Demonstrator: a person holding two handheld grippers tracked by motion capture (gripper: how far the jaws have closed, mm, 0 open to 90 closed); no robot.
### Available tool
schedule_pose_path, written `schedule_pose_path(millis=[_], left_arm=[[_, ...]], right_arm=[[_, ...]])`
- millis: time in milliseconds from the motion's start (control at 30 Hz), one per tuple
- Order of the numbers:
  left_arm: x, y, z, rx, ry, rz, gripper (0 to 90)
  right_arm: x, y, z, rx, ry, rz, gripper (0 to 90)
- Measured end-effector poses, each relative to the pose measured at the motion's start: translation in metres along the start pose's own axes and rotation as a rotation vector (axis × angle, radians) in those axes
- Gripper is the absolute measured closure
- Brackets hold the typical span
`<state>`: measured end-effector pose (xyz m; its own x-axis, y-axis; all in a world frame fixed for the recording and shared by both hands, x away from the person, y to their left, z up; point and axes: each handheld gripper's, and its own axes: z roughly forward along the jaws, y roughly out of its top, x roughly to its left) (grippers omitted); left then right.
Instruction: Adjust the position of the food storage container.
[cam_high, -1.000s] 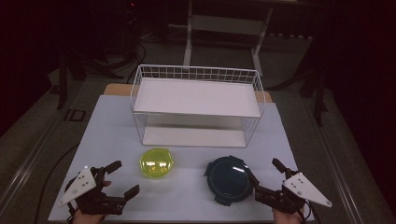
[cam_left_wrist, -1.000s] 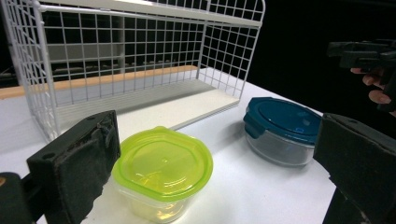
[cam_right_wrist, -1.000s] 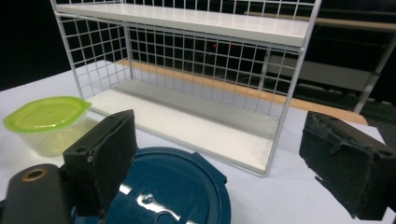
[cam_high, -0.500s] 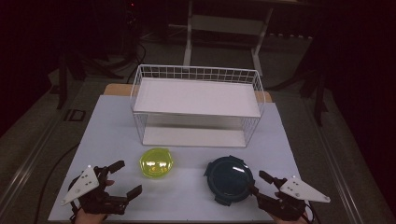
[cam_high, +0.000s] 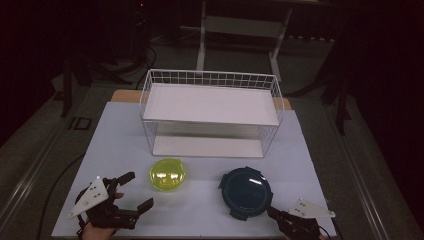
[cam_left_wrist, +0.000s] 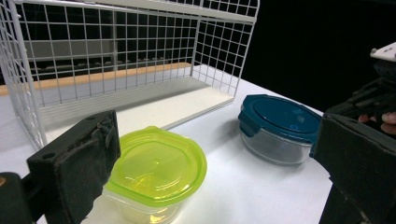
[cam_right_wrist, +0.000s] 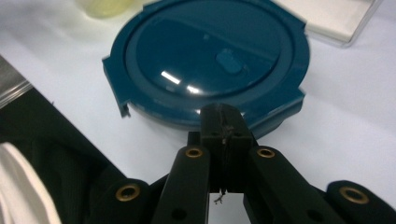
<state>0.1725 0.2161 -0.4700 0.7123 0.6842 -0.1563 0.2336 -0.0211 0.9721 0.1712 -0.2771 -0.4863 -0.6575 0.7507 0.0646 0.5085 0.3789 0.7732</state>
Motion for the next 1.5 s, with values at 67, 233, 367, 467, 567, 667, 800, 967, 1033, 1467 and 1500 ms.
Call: schedule_pose_path(millis=[67, 233, 367, 467, 567, 667, 800, 967, 1033, 1467, 1500], left_arm=[[0.0, 0.0, 0.001, 0.003, -0.002, 0.0, 0.3], [0.0, 0.0, 0.002, 0.003, -0.004, 0.002, 0.3], [0.0, -0.001, 0.002, 0.005, -0.007, 0.001, 0.3], [0.0, -0.001, 0.003, 0.006, -0.006, 0.001, 0.3], [0.001, -0.001, 0.003, 0.006, -0.006, -0.003, 0.3], [0.001, -0.001, 0.003, 0.006, -0.004, -0.004, 0.3], [0.001, -0.001, 0.004, 0.008, -0.005, -0.003, 0.3], [0.001, -0.001, 0.004, 0.011, -0.005, -0.003, 0.3], [0.001, -0.002, 0.004, 0.012, -0.006, -0.003, 0.3], [-0.001, -0.002, 0.005, 0.022, -0.008, 0.003, 0.3], [-0.001, -0.002, 0.005, 0.022, -0.008, 0.004, 0.3]], right_arm=[[-0.001, -0.002, 0.004, 0.025, -0.012, -0.003, 90.0], [-0.004, -0.003, 0.004, 0.02, -0.018, 0.013, 90.0], [-0.007, -0.002, 0.005, 0.018, -0.024, 0.013, 90.0], [-0.012, -0.001, 0.006, 0.017, -0.034, 0.016, 90.0], [-0.017, 0.001, 0.007, 0.016, -0.042, 0.024, 90.0], [-0.023, 0.003, 0.009, 0.015, -0.054, 0.024, 90.0], [-0.028, 0.005, 0.01, 0.014, -0.062, 0.024, 90.0], [-0.036, 0.007, 0.013, 0.011, -0.062, 0.037, 90.0], [-0.037, 0.008, 0.013, 0.009, -0.067, 0.037, 90.0], [-0.04, 0.014, 0.011, -0.021, -0.068, 0.049, 90.0], [-0.04, 0.014, 0.011, -0.021, -0.068, 0.049, 90.0]])
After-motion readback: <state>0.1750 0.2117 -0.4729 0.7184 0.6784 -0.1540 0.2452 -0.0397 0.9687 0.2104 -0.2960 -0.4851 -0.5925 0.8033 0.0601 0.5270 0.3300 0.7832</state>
